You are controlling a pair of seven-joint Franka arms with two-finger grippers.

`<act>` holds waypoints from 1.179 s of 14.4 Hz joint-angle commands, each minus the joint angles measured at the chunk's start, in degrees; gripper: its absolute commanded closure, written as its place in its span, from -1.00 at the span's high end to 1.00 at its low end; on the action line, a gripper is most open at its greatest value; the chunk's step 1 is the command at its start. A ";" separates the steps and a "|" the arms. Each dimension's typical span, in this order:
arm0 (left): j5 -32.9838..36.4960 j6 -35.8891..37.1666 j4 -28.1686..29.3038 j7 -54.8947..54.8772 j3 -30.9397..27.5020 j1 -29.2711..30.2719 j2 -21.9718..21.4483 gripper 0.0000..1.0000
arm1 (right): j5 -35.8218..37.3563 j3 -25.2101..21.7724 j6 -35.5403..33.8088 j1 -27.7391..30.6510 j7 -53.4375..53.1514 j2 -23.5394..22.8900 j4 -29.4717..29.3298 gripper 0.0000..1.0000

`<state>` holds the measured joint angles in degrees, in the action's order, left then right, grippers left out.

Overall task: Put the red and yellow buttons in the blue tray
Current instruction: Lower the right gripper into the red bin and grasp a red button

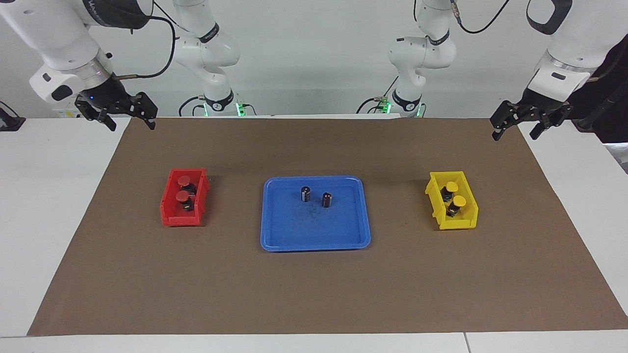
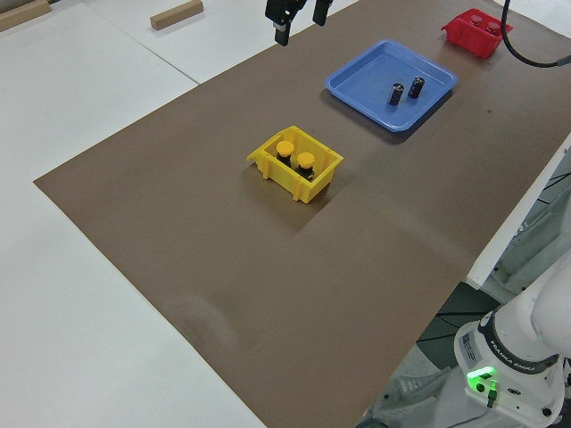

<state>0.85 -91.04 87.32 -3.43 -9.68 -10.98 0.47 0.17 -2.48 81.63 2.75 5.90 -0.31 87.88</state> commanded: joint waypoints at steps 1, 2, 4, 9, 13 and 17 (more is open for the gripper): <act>1.17 1.48 -0.48 0.97 -0.25 -0.53 -0.64 1.00 | -0.26 0.28 1.16 0.24 -1.15 1.18 1.59 1.00; 1.17 1.57 -0.48 0.97 -0.25 -0.53 -0.64 1.00 | -0.26 0.36 1.07 0.24 -1.24 1.18 1.68 1.00; 1.17 1.57 -0.48 0.89 -0.25 -0.53 -0.64 1.00 | -0.26 0.37 1.07 0.15 -1.24 1.18 1.68 1.00; 1.17 1.57 -0.48 0.97 -0.25 -0.53 -0.64 1.00 | -0.35 0.98 5.45 -0.81 -1.24 1.28 3.43 1.00; 1.17 1.57 -0.48 0.97 -0.25 -0.53 -0.64 1.00 | -0.44 1.59 10.11 -1.25 -1.33 -6.18 1.60 1.00; 1.17 1.48 -0.40 0.97 -0.25 -0.53 -0.64 1.00 | -0.35 1.68 17.14 -2.57 -1.41 -11.72 2.21 0.77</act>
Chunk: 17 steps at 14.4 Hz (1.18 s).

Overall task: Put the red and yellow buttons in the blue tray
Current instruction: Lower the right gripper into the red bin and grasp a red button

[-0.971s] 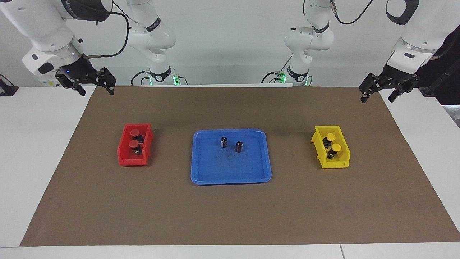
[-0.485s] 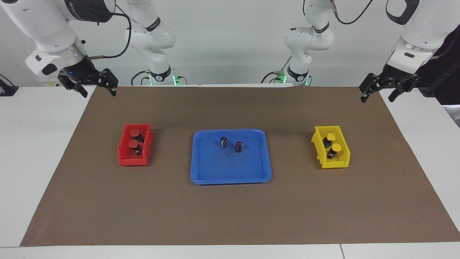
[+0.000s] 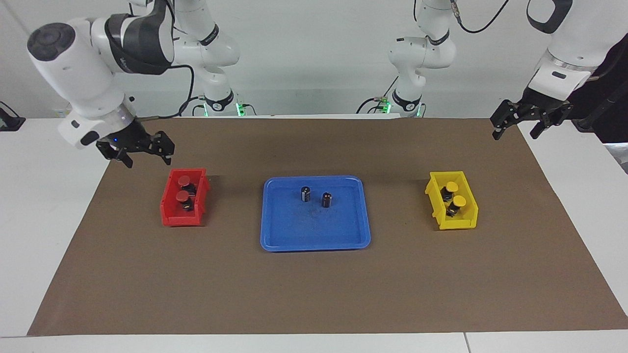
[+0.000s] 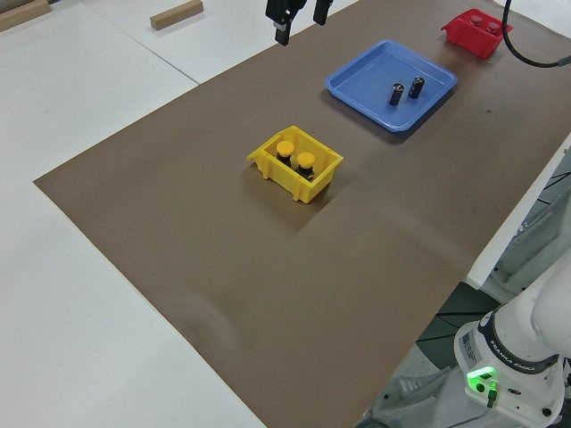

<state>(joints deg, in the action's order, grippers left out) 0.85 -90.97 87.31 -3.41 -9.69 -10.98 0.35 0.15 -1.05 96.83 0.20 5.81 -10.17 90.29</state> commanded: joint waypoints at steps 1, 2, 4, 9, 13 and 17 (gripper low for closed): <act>1.17 1.41 -0.39 0.94 -0.24 -0.53 -0.52 1.00 | -0.32 0.26 3.44 -0.11 -1.24 -2.74 -0.03 0.66; 1.17 1.41 -0.30 0.94 -0.24 -0.53 -0.52 1.00 | -0.32 0.44 6.24 -0.11 -1.16 -3.36 1.45 0.58; 1.17 1.41 -0.30 0.94 -0.24 -0.53 -0.61 1.00 | -0.41 0.44 9.68 -0.11 -1.07 -3.28 4.88 0.56; 1.17 1.41 0.22 0.86 -0.24 -0.53 -0.70 1.00 | -0.41 0.44 19.70 -0.11 1.91 -1.34 17.27 0.56; 1.17 0.62 1.37 0.68 -0.15 -0.53 -1.49 1.00 | -0.41 0.35 19.80 -0.20 2.18 -0.11 20.79 0.53; 1.17 0.96 1.37 0.59 -0.15 -0.53 -1.49 1.00 | -0.41 0.35 20.58 0.59 5.25 1.11 23.43 0.48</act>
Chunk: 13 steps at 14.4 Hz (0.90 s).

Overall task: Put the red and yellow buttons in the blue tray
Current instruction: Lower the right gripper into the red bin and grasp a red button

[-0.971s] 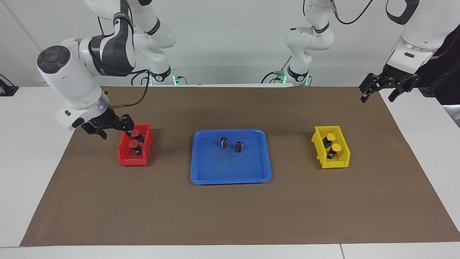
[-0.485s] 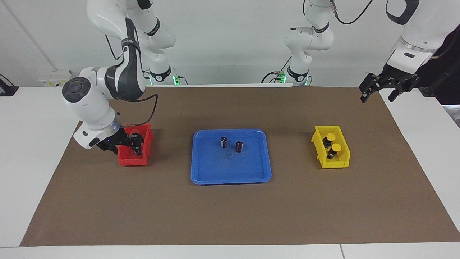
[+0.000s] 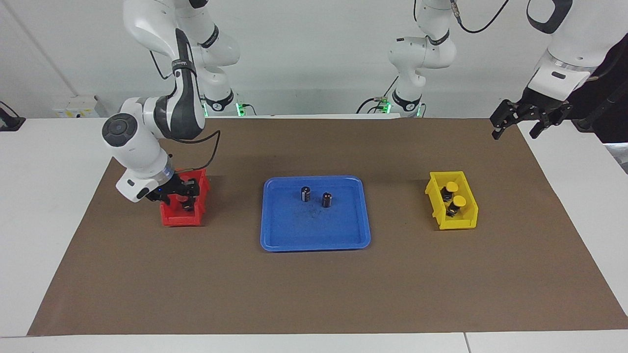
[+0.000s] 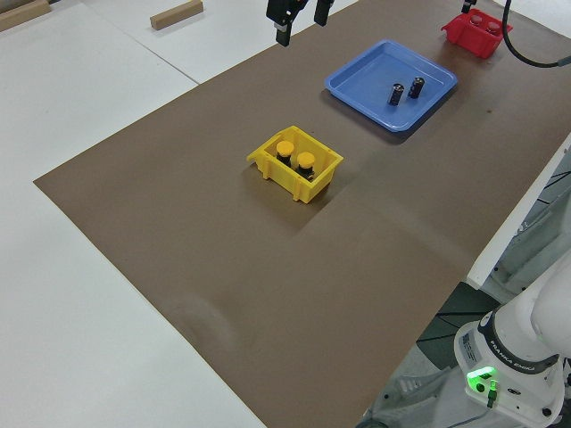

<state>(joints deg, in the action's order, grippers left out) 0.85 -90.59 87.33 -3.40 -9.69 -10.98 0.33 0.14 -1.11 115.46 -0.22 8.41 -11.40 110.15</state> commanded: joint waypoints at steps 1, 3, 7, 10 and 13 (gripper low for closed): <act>1.17 0.77 1.35 0.67 -0.15 -0.53 -1.48 1.00 | -0.41 0.40 3.44 1.10 2.84 2.70 5.23 0.48; 1.17 0.77 1.35 0.76 -0.15 -0.53 -1.48 1.00 | -0.41 0.40 6.34 1.18 2.84 3.40 7.44 0.47; 1.08 2.25 1.35 0.67 -0.06 -0.62 -1.56 1.00 | -0.41 0.40 6.62 1.97 5.12 3.49 7.80 0.37; 1.17 2.27 1.35 0.67 -0.06 -0.62 -1.56 1.00 | -0.41 0.40 8.11 2.06 5.65 3.58 9.11 0.34; 1.08 1.83 1.35 0.67 -0.15 -0.53 -1.56 1.00 | -0.41 0.40 9.87 1.98 5.66 4.02 10.26 0.30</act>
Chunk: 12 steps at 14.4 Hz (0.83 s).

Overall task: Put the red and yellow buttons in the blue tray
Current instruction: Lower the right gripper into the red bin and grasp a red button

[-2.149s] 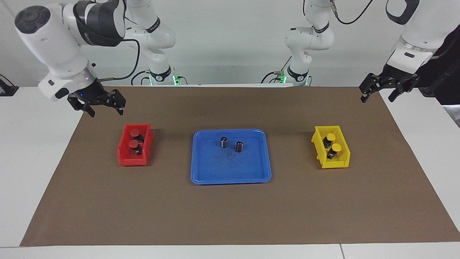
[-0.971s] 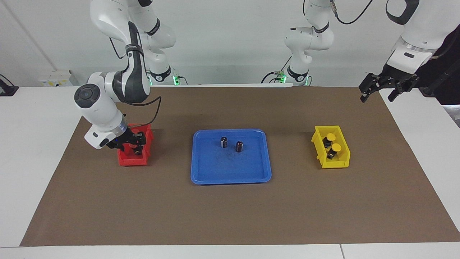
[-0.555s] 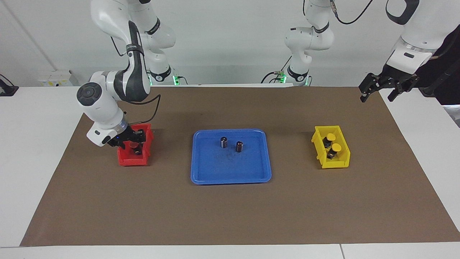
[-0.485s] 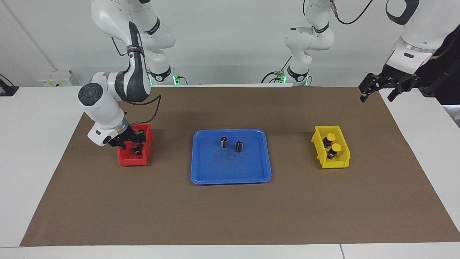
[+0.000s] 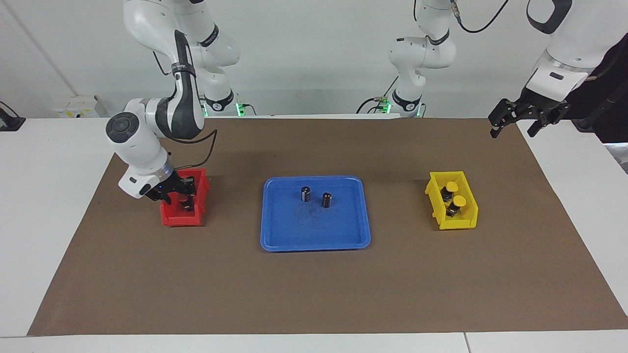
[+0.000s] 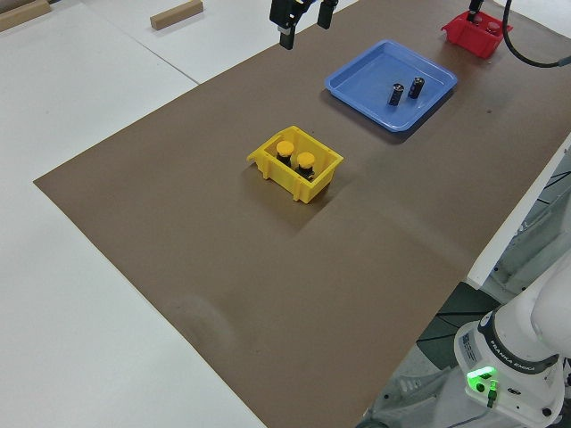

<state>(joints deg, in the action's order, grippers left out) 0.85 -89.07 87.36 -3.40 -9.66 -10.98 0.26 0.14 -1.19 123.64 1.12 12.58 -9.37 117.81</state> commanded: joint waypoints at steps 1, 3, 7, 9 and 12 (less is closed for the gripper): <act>1.08 0.21 1.32 0.67 -0.18 -0.53 -1.49 1.00 | -0.41 0.48 1.69 0.64 1.39 1.99 2.60 0.25; 1.08 0.21 1.32 0.76 -0.18 -0.53 -1.49 1.00 | -0.41 0.48 1.69 0.64 1.39 1.99 2.60 0.15; 1.08 0.21 1.32 0.85 -0.18 -0.62 -1.49 1.00 | -0.41 0.48 1.61 0.55 1.30 1.99 2.60 -0.28; 1.08 0.21 1.32 0.85 -0.18 -0.62 -1.49 1.00 | -0.41 0.48 1.43 0.38 1.30 1.99 2.51 -0.58; 1.08 0.21 1.32 0.76 -0.09 -0.62 -1.49 1.00 | -0.32 0.48 -0.58 0.20 1.39 1.55 0.07 -0.74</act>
<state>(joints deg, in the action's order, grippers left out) 0.85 -89.07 87.36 -3.40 -9.66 -10.98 0.18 0.14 -1.02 124.19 1.06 12.59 -8.81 118.56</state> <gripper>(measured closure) 0.000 0.595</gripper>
